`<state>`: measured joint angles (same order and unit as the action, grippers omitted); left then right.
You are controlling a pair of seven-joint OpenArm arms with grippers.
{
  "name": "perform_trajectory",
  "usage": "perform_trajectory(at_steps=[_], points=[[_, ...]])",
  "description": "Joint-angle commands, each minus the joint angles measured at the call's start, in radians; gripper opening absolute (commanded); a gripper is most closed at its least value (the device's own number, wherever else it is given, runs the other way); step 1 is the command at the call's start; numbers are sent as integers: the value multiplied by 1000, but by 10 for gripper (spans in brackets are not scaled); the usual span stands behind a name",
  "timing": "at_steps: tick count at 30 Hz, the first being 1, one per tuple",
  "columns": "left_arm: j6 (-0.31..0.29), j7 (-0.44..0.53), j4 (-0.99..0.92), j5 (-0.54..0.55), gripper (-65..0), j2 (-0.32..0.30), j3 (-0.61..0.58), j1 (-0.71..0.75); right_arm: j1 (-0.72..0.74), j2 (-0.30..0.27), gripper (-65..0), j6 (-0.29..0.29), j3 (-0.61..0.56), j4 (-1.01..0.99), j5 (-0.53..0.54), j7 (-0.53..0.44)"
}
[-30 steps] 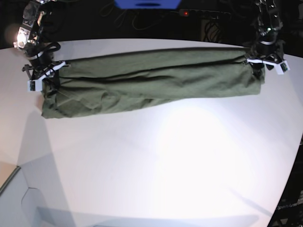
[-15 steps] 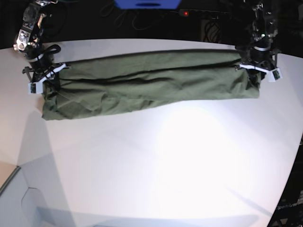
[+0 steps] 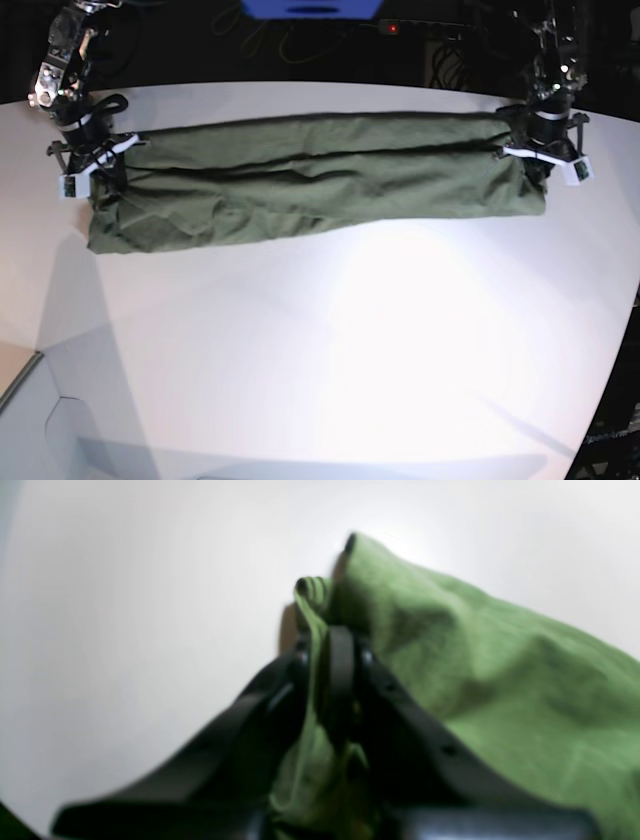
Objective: Layout the t-shirt on the table in an organized manner, then fold the t-shirt properly
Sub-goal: 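Grasp the strip's end with the left gripper and fold it toward the middle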
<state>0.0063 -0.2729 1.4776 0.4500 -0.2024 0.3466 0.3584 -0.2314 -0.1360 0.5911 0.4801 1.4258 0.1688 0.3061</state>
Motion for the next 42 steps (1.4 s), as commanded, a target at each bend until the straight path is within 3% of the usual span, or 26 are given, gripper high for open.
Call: perform_trajectory(at_steps=[1, 5, 10, 21, 28, 42], points=[[-10, 30, 62, 3, -650, -2, 1, -5, 0, -12, -650, 5, 2, 8, -1, 6], [-4, 27, 234, 5, -650, 4, -24, -6, 0, -12, -650, 5, 2, 8, -1, 6], [-2, 27, 374, -1, -650, 14, -171, -5, 0, -12, -650, 5, 2, 8, -1, 6], [4, 27, 314, -3, -650, 16, -616, -92, 0, -11, -650, 5, 2, 8, -1, 6], [174, 34, 189, -1, -650, 16, -841, -241, -3, -11, -650, 5, 2, 8, -1, 6], [188, 28, 120, -3, -650, 106, -949, -315, -6, -11, -650, 5, 2, 8, -1, 6]])
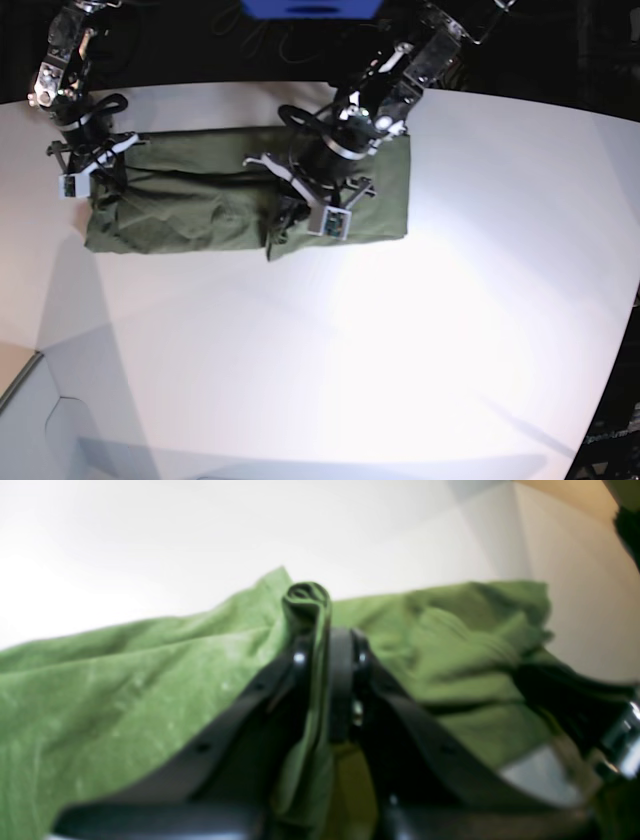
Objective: Layout the t-shirt on the table in an organized manner, then fold the t-shirt properly
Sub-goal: 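Grasp the strip's end with the left gripper and fold it toward the middle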
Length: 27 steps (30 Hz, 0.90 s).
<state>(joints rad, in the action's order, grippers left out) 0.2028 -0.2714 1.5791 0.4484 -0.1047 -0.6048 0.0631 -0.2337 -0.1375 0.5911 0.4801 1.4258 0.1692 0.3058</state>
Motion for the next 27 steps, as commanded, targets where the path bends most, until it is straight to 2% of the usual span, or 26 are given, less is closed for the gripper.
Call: perform_trajectory(at_steps=[1, 6, 18, 20, 24, 27], points=[[-7, 27, 17, -1, -650, 9, -17, -29, -3, -9, -650, 5, 2, 8, -1, 6], [-7, 33, -46, -1, -650, 24, -70, -50, -3, -9, -650, 5, 2, 8, -1, 6], [-7, 27, -88, 2, -648, 61, -76, -69, -3, -9, -650, 5, 2, 8, -1, 6], [-7, 25, -88, 3, -615, 63, -76, -69, -3, -9, -650, 5, 2, 8, -1, 6], [-7, 25, -87, 0, -473, 63, -77, -64, -3, -9, -650, 5, 2, 8, -1, 6], [-7, 27, -81, 0, -427, 63, -77, -62, -3, -9, -650, 5, 2, 8, -1, 6]])
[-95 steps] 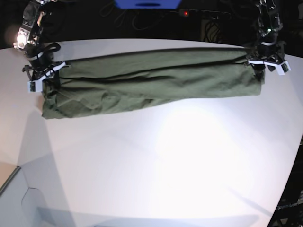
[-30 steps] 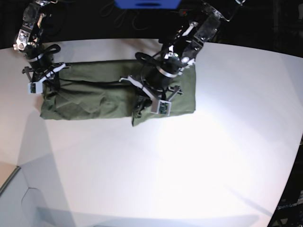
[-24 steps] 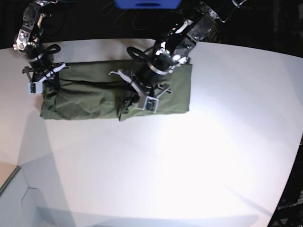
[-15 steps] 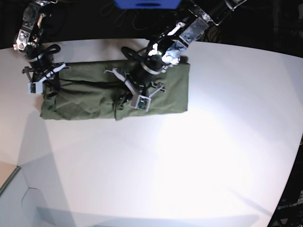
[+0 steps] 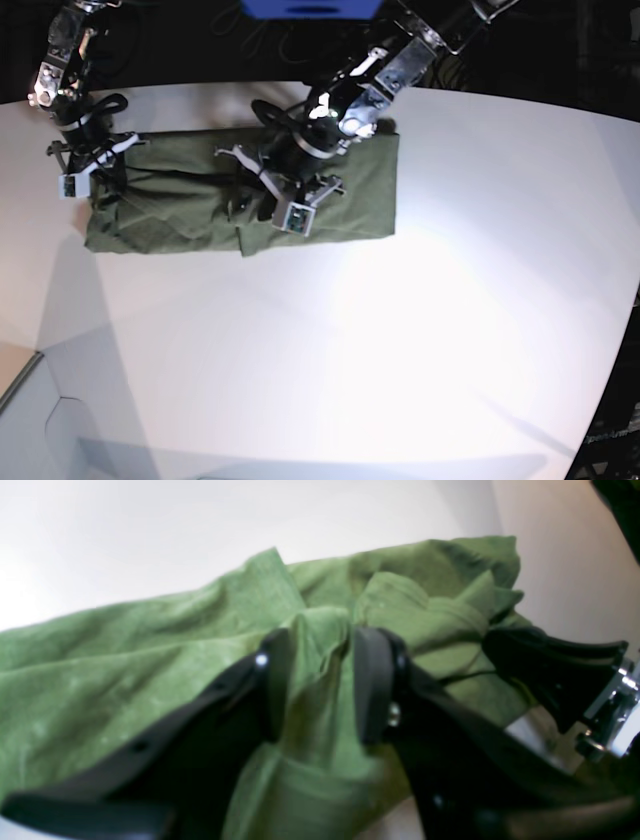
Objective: Layout the t-shirt on the table in an organized manner, then fold the t-shirt properly
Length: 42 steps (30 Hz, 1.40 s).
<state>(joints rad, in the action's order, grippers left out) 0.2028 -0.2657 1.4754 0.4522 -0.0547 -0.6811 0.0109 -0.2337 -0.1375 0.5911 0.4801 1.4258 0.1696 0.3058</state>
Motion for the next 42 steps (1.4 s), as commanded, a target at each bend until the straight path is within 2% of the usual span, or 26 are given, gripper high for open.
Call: perform_trajectory(at_steps=[1, 6, 11, 13, 18, 22, 27, 31, 36, 42], points=[[-9, 21, 24, -3, -423, 13, -1, -10, -3, -9, -650, 5, 2, 8, -2, 6], [-9, 27, 92, 1, -421, 2, 10, -7, 0, -9, -650, 5, 2, 10, -2, 6], [-7, 23, 187, 3, -424, -89, 134, 19, 0, -11, -650, 5, 2, 17, -2, 6], [-7, 23, 184, 3, -424, -124, 192, 42, 0, -12, -602, 5, 6, 17, -2, 6], [-13, 29, 126, 3, -424, -187, 311, 117, -10, -20, -426, 7, 12, 73, 0, 6], [-15, 29, 66, 3, -424, -190, 370, 140, -48, -14, -314, 7, 12, 198, 5, 6], [-15, 29, -5, 3, -424, -182, 373, 126, -42, -1, -220, 3, 15, 257, 0, 8], [-15, 29, -28, 3, -424, -165, 372, 110, 27, -1, -191, 3, 47, 168, 0, 25], [-15, 29, -15, 3, -424, -165, 372, 110, 158, -35, -180, 3, 96, -9, 0, 151], [-15, 29, -20, 3, -424, -169, 373, 110, 187, -60, -181, 3, 118, -69, -2, 151]])
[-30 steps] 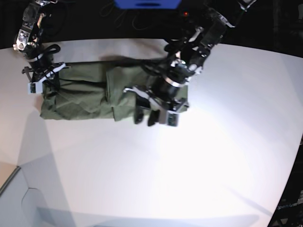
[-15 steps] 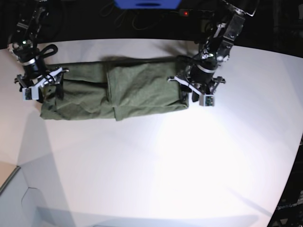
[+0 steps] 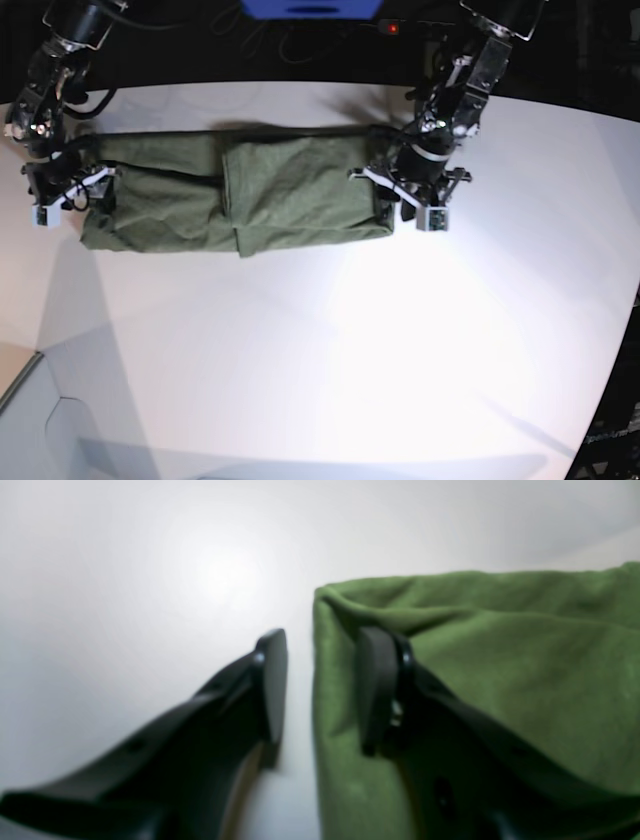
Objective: Layout the t-shirt on the table in an organized manner, then fold the t-shirt properly
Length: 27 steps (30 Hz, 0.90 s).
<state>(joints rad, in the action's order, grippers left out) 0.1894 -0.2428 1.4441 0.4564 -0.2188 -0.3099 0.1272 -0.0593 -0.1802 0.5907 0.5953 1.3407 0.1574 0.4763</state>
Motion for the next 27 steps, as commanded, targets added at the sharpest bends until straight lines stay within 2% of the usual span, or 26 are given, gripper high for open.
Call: perform_trajectory(at_steps=[1, 12, 14, 16, 17, 21, 27], points=[[-1, 6, 8, -1, -424, -4, 2, -7, 6, -23, -182, 4, -5, 16, 11, -20], [-1, 6, 7, -3, -424, -3, 2, -24, -52, 14, -187, 8, -27, 15, 12, -15], [-1, 6, 5, -3, -424, -3, 4, -27, -55, 26, -210, 10, -28, 15, 12, -15], [-1, 6, 5, -3, -424, -3, 4, -27, -60, 28, -290, 10, -30, 15, 12, -14], [-1, 6, 5, -3, -424, -3, 4, -27, -66, 32, -351, 12, -36, 18, 12, -14], [-1, 6, 5, -5, -424, -3, 5, -28, -73, 31, -650, 12, -84, 21, 14, -14], [-1, 6, 5, -5, -424, -3, 5, -39, -75, 31, -650, 12, -84, 67, 17, -14]])
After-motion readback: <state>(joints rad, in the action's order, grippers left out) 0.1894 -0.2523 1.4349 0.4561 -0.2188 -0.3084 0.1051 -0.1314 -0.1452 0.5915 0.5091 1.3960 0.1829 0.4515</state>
